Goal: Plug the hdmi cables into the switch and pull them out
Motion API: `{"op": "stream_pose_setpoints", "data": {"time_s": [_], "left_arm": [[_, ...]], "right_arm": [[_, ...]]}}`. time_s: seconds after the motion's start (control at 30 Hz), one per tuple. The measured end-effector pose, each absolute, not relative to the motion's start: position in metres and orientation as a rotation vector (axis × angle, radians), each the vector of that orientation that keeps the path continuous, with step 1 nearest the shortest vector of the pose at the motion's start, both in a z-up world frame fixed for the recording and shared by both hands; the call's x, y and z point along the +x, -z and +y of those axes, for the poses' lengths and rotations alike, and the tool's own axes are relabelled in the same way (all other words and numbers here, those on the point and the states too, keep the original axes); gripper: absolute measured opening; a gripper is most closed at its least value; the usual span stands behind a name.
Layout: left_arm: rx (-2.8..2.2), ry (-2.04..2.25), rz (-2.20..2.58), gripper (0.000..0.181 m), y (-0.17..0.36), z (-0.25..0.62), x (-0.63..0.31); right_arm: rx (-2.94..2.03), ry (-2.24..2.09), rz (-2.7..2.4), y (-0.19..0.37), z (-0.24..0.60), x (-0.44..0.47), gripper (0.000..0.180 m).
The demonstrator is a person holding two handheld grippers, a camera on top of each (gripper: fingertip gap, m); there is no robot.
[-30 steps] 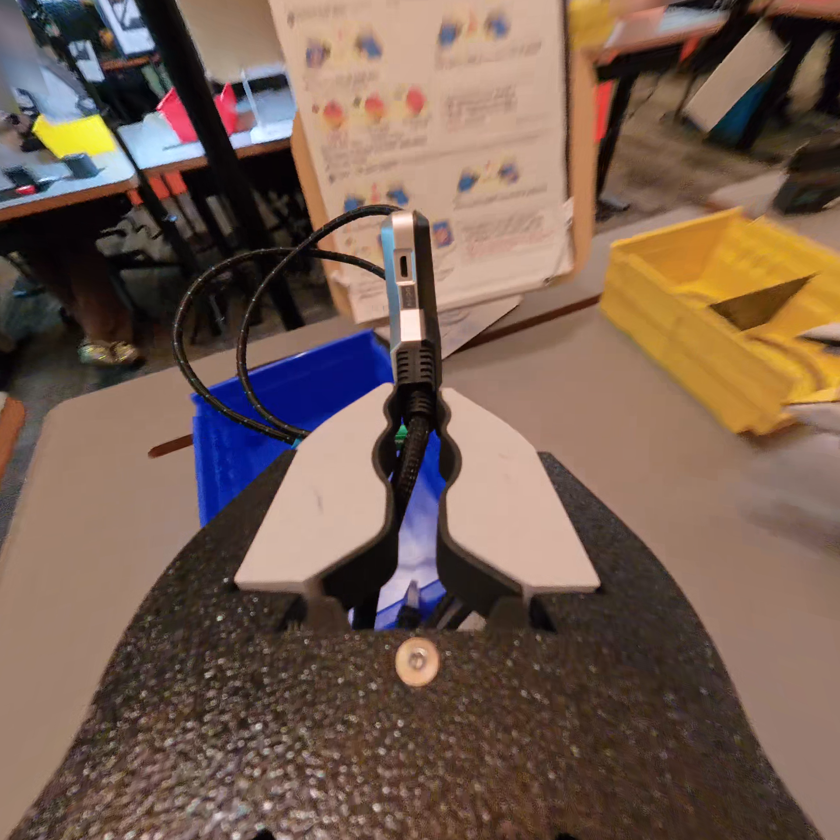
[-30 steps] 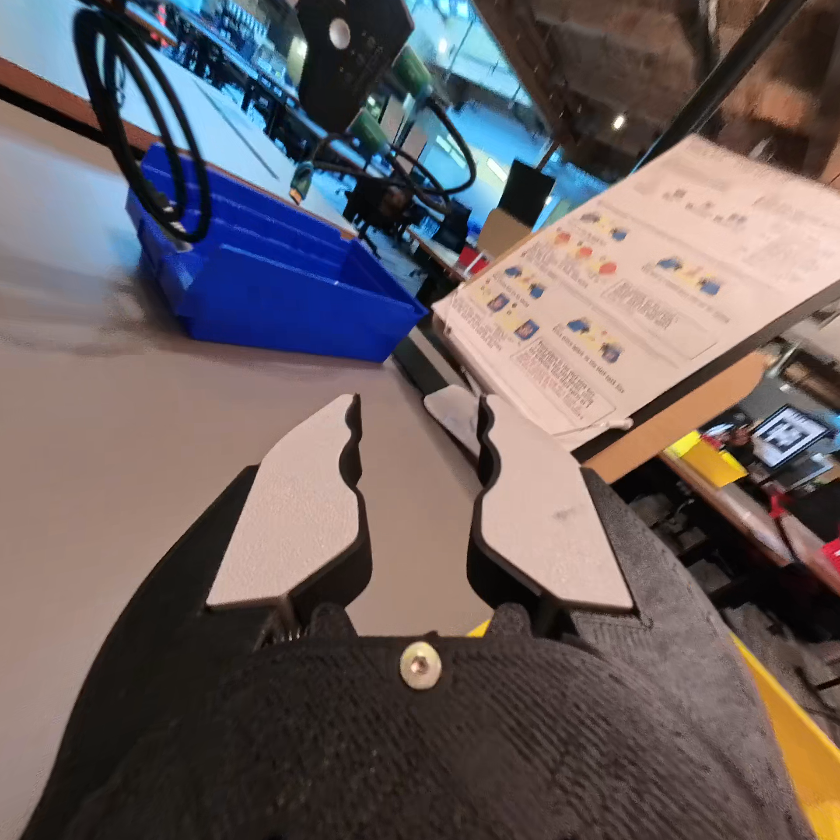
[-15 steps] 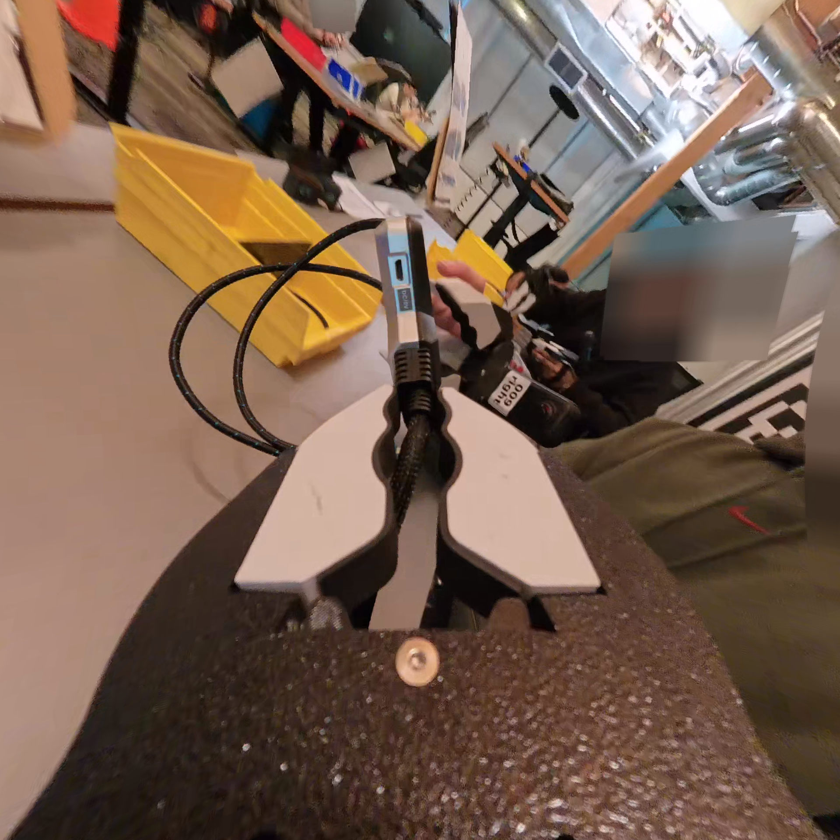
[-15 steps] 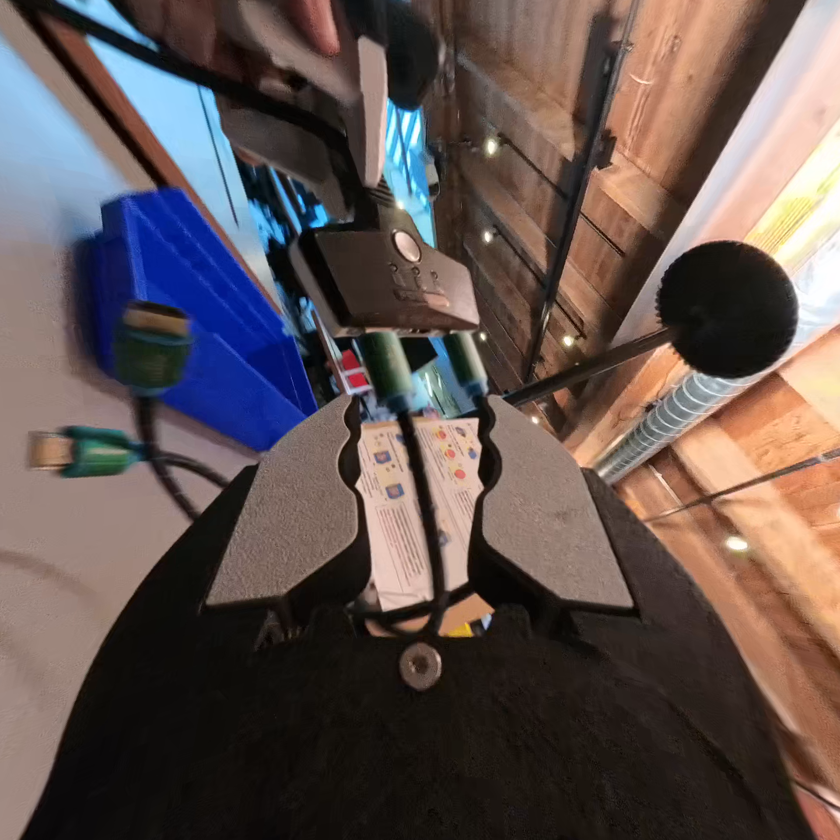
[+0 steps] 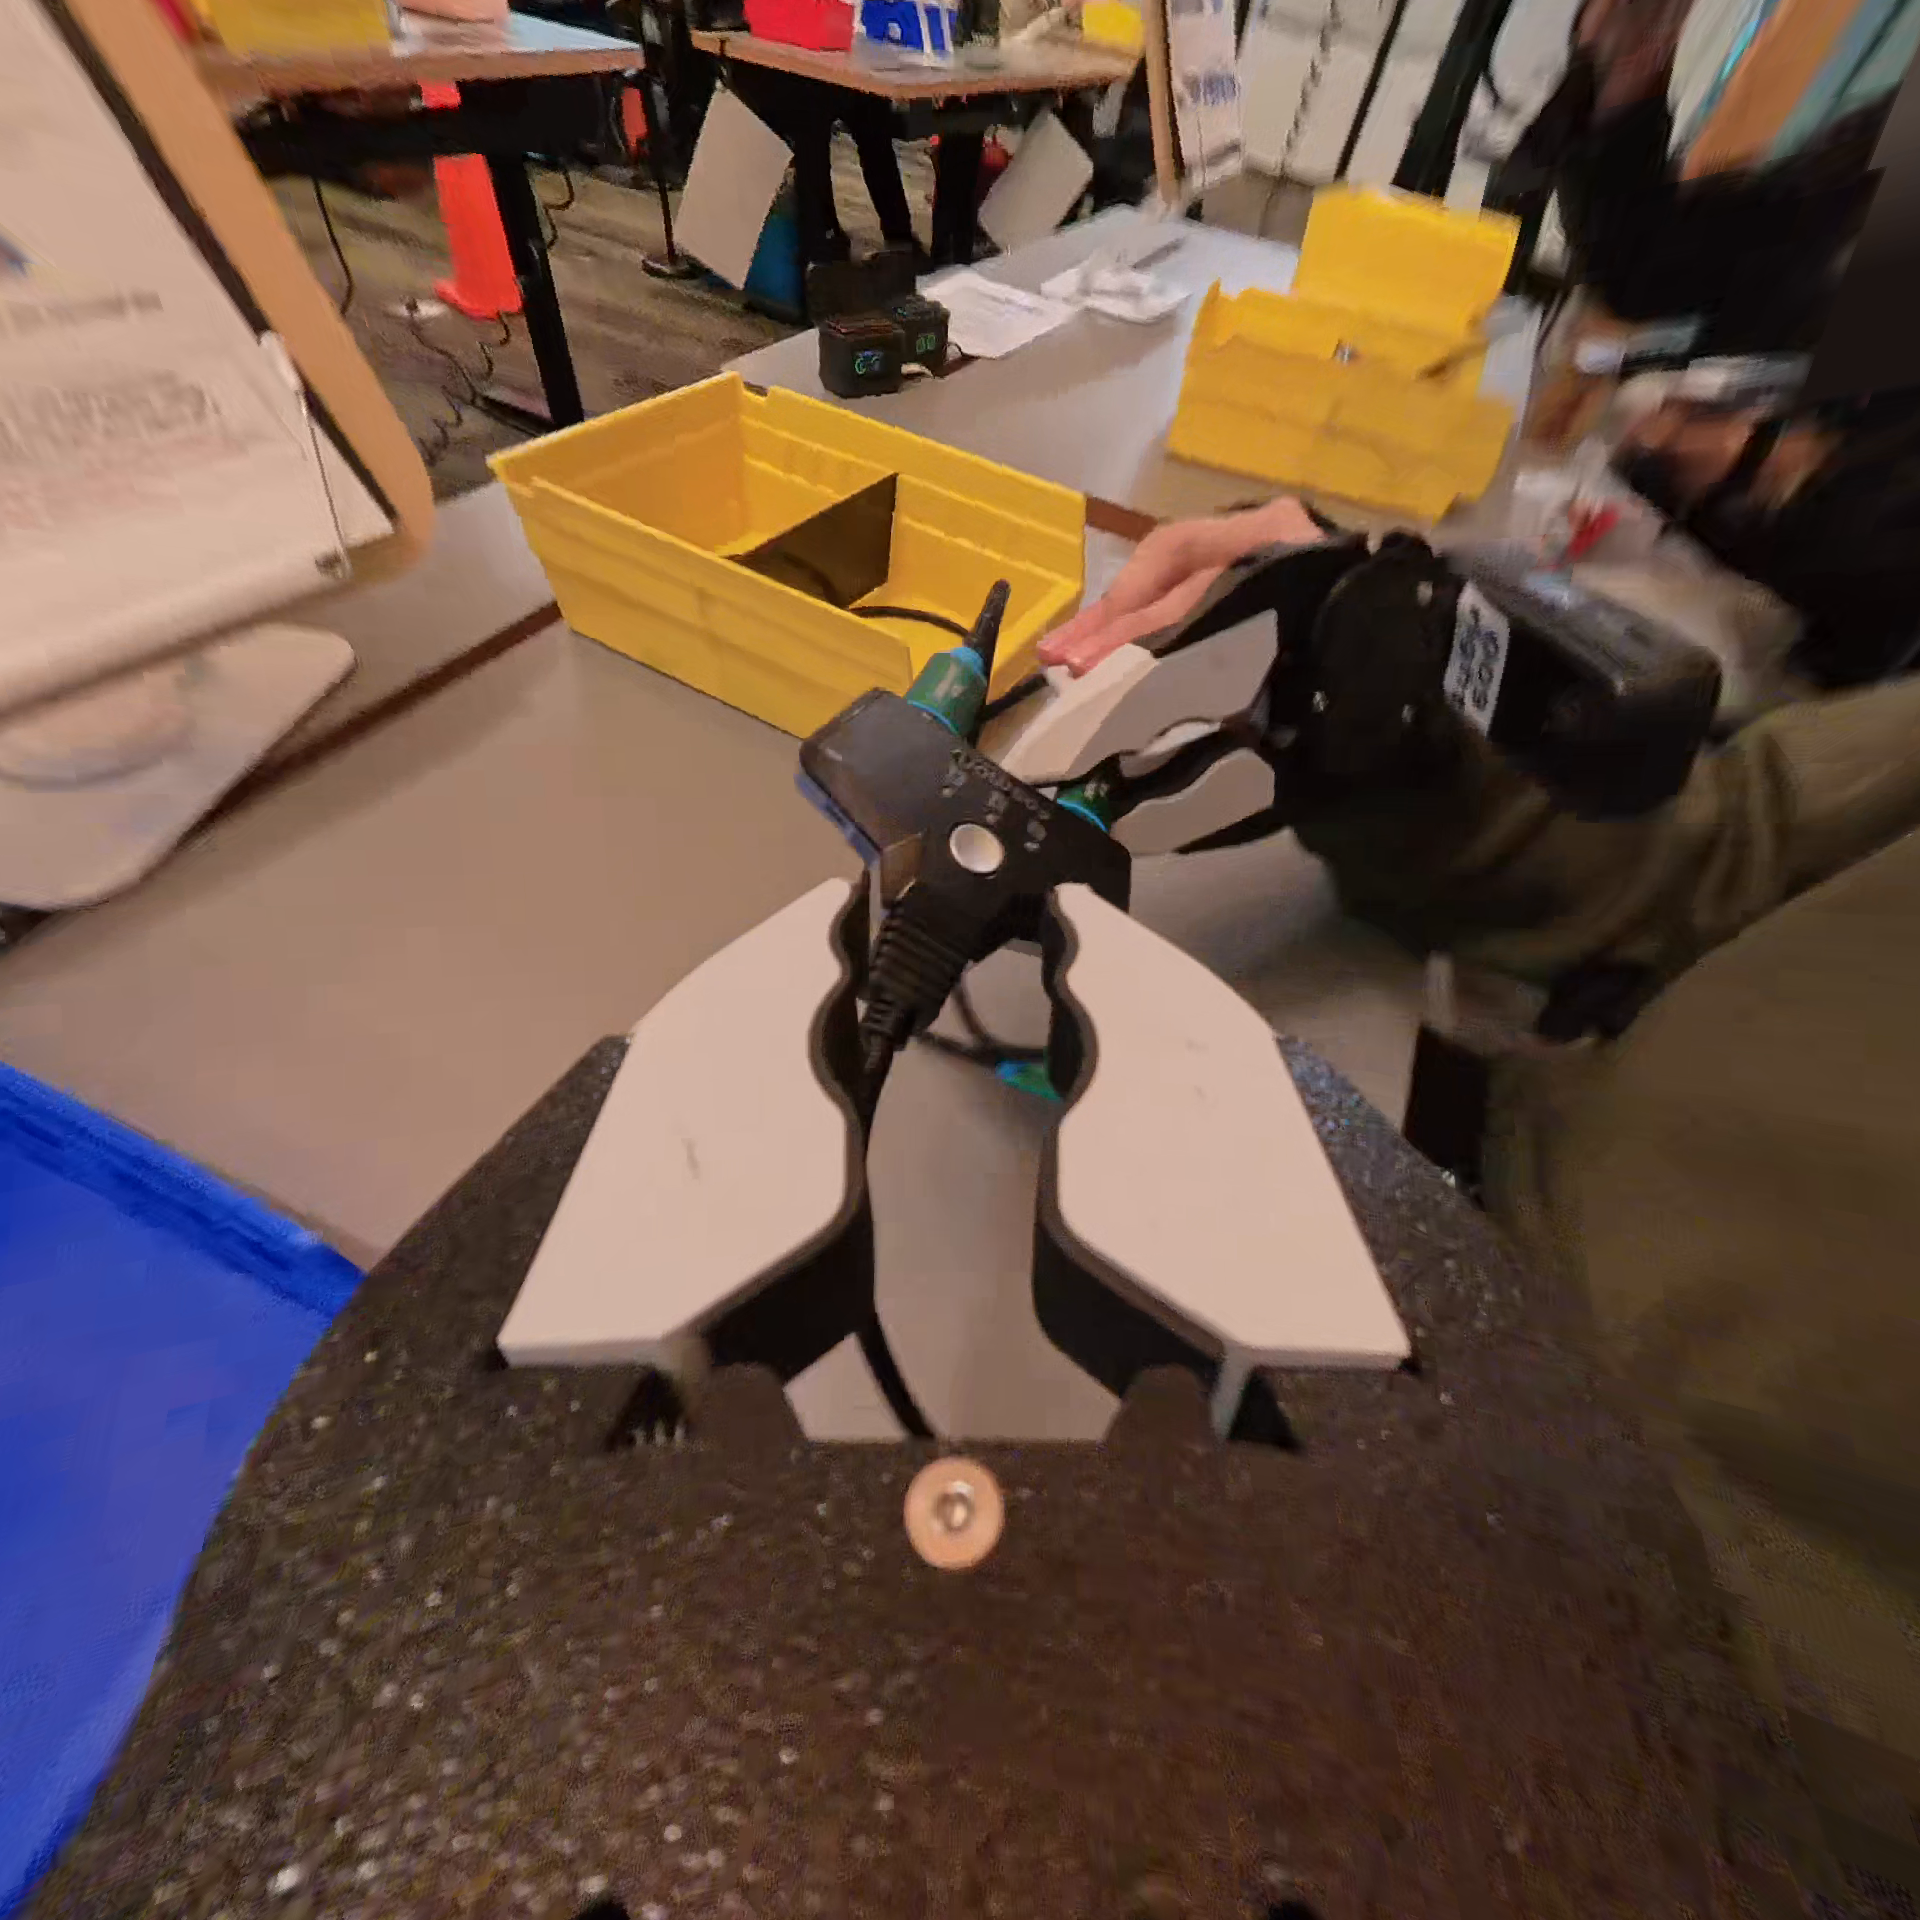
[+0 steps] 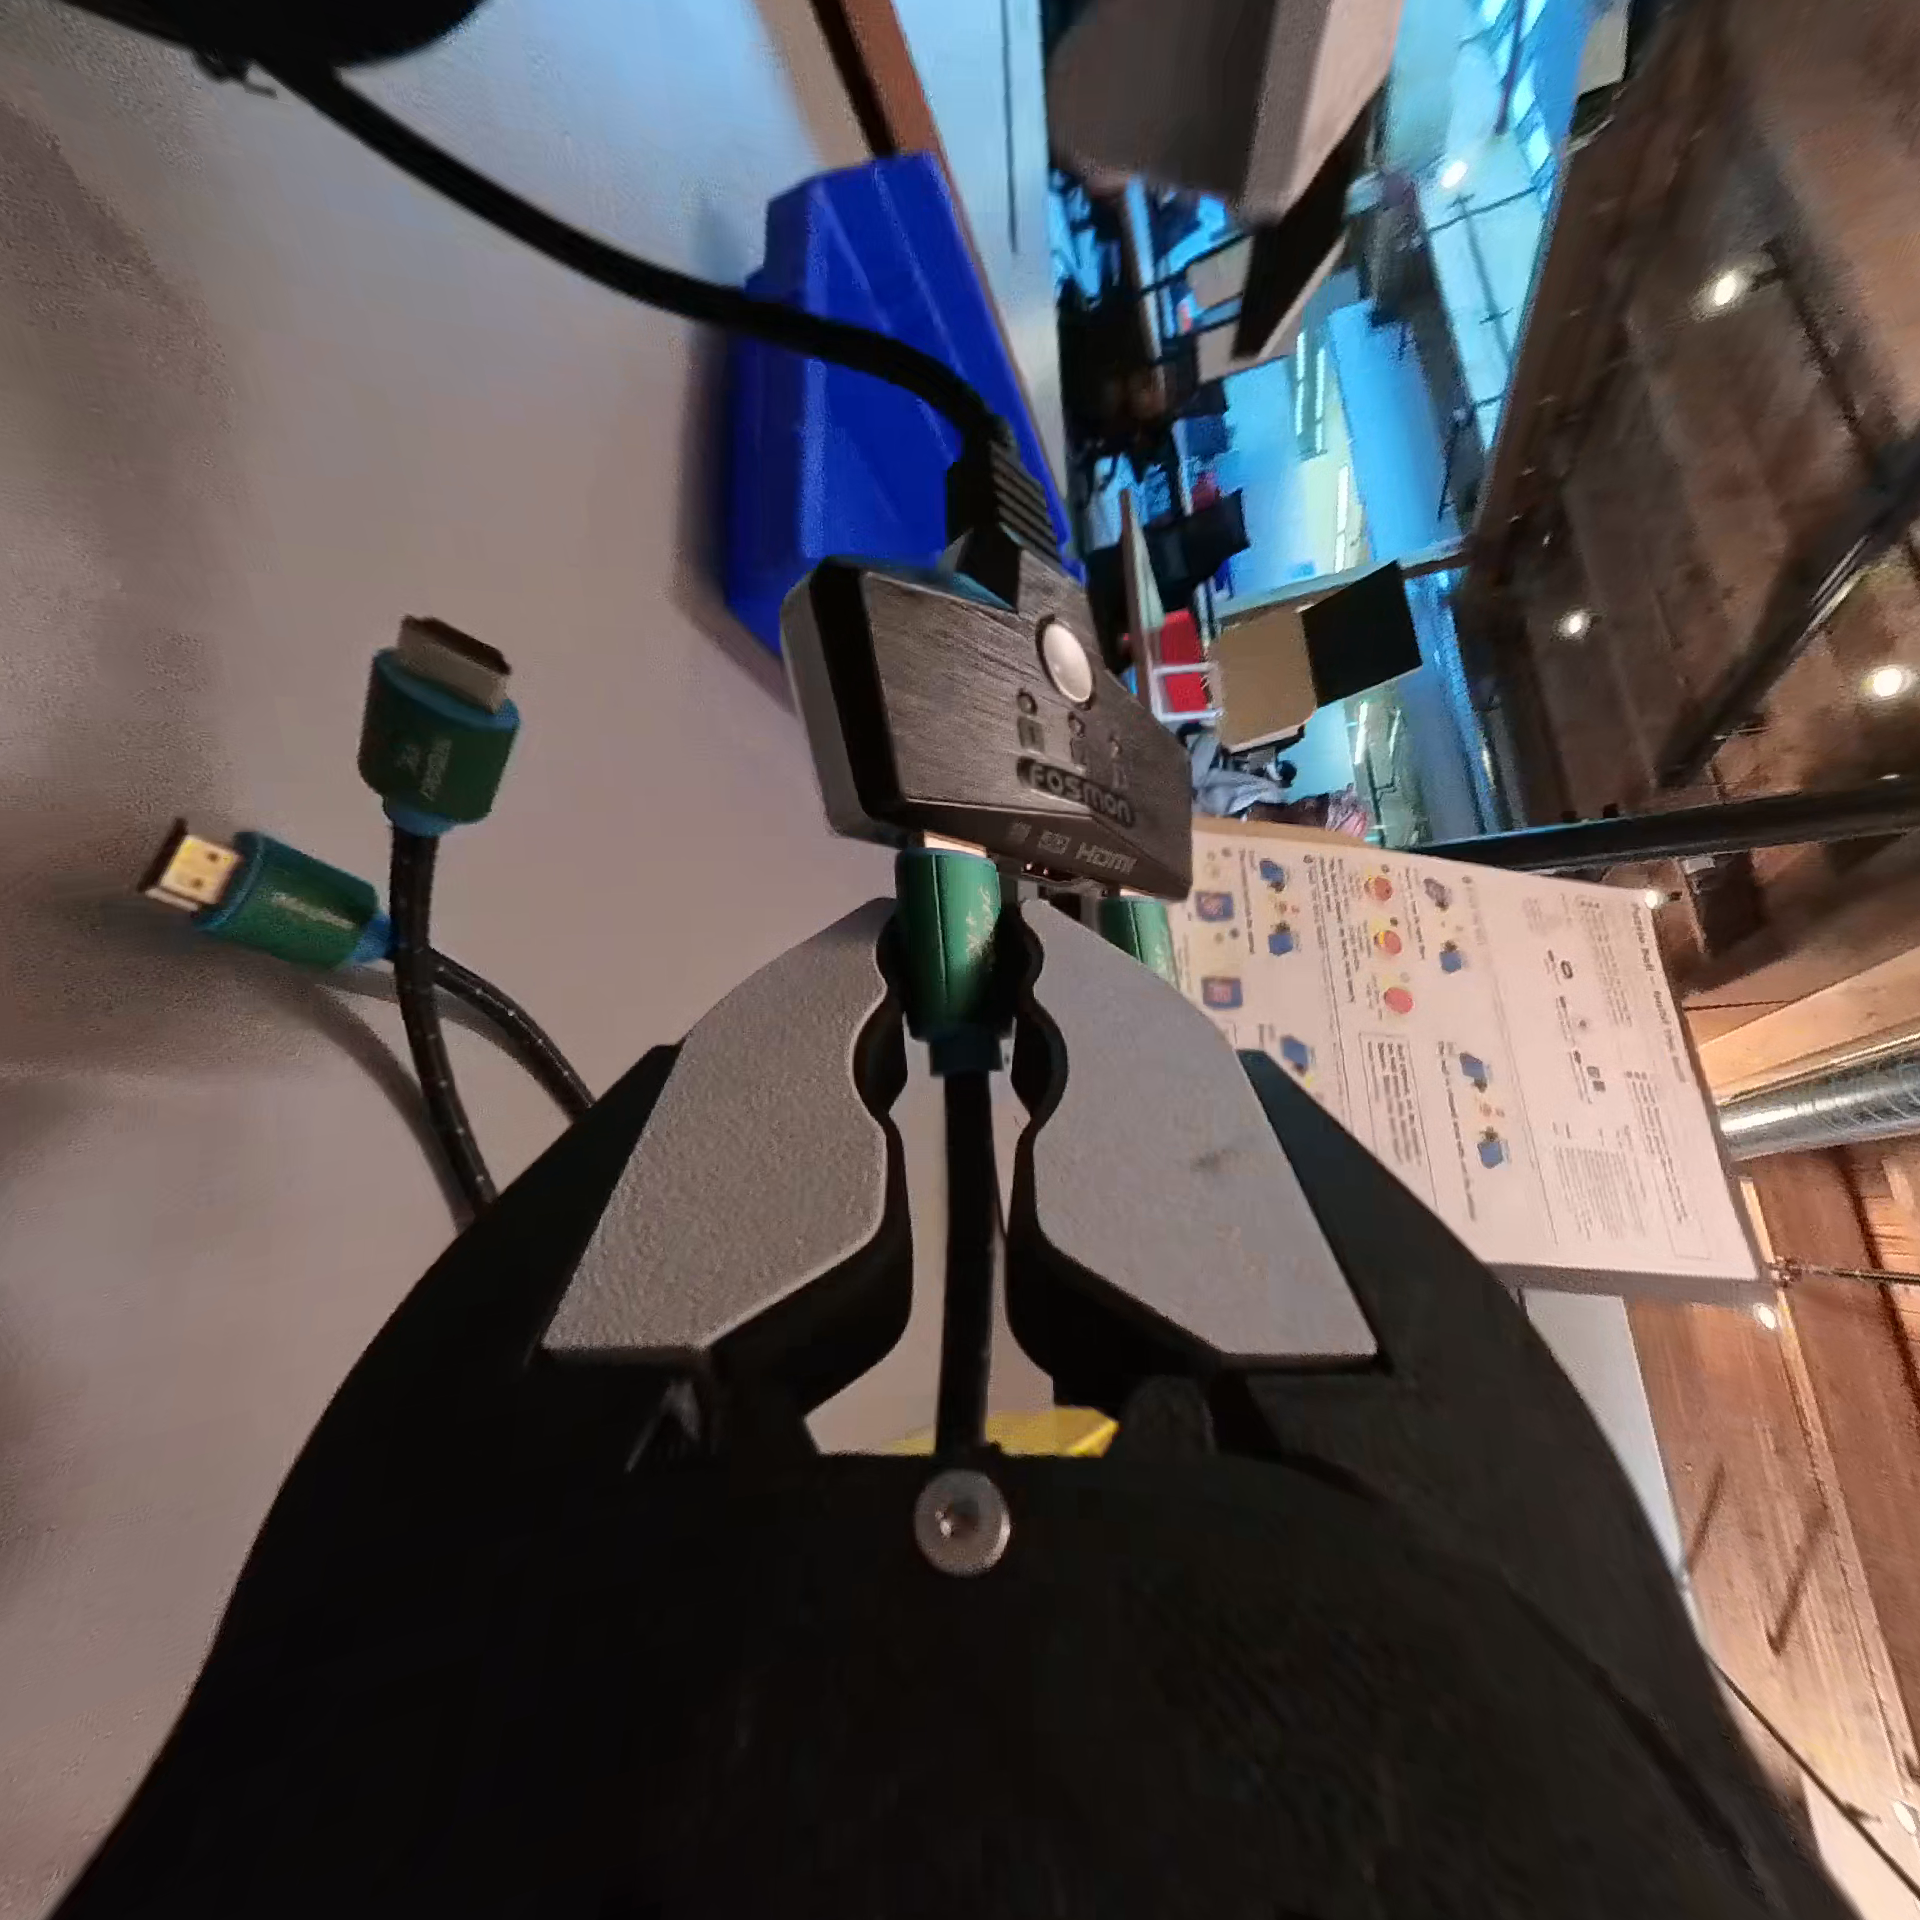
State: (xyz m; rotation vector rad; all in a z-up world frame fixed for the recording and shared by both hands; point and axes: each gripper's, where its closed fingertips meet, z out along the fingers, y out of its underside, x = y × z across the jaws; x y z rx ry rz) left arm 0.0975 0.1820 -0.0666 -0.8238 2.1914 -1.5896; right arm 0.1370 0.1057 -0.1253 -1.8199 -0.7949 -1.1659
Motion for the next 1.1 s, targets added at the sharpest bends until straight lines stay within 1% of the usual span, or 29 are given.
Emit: {"op": "stream_pose_setpoints", "data": {"time_s": [0.1,0.17,0.23,0.3,0.4,0.43,0.53,0.77,0.9,0.97,1.1], "left_arm": [[-0.59,1.341,2.297,0.041,0.076,0.171,0.094],[-0.522,1.178,2.372,0.057,0.096,0.166,0.101],[-0.51,1.094,2.411,0.058,0.117,0.16,0.111],[-0.491,1.121,2.435,0.051,0.131,0.149,0.116],[-0.485,1.248,2.411,0.04,0.139,0.131,0.121],[-0.478,1.262,2.38,0.03,0.139,0.13,0.125],[-0.405,1.268,2.333,0.023,0.141,0.127,0.127],[-0.442,1.437,2.284,0.023,0.141,0.121,0.127],[-0.483,1.538,2.274,0.031,0.138,0.121,0.124],[-0.492,1.527,2.261,0.022,0.14,0.123,0.125],[-0.462,1.51,2.237,0.022,0.143,0.127,0.123]], "right_arm": [[-1.893,1.123,-0.757,0.129,0.092,0.141,0.016],[-1.905,1.109,-0.741,0.129,0.087,0.142,0.016],[-1.917,1.073,-0.749,0.13,0.083,0.14,0.016],[-1.908,1.055,-0.744,0.128,0.08,0.139,0.016],[-1.891,1.017,-0.731,0.125,0.077,0.137,0.016],[-1.89,0.999,-0.73,0.127,0.076,0.138,0.016],[-1.881,0.935,-0.706,0.133,0.073,0.141,0.017],[-1.874,0.852,-0.676,0.135,0.069,0.144,0.018],[-1.882,0.841,-0.67,0.138,0.067,0.146,0.018],[-1.883,0.833,-0.674,0.138,0.068,0.145,0.018],[-1.891,0.798,-0.674,0.143,0.072,0.142,0.019]]}}
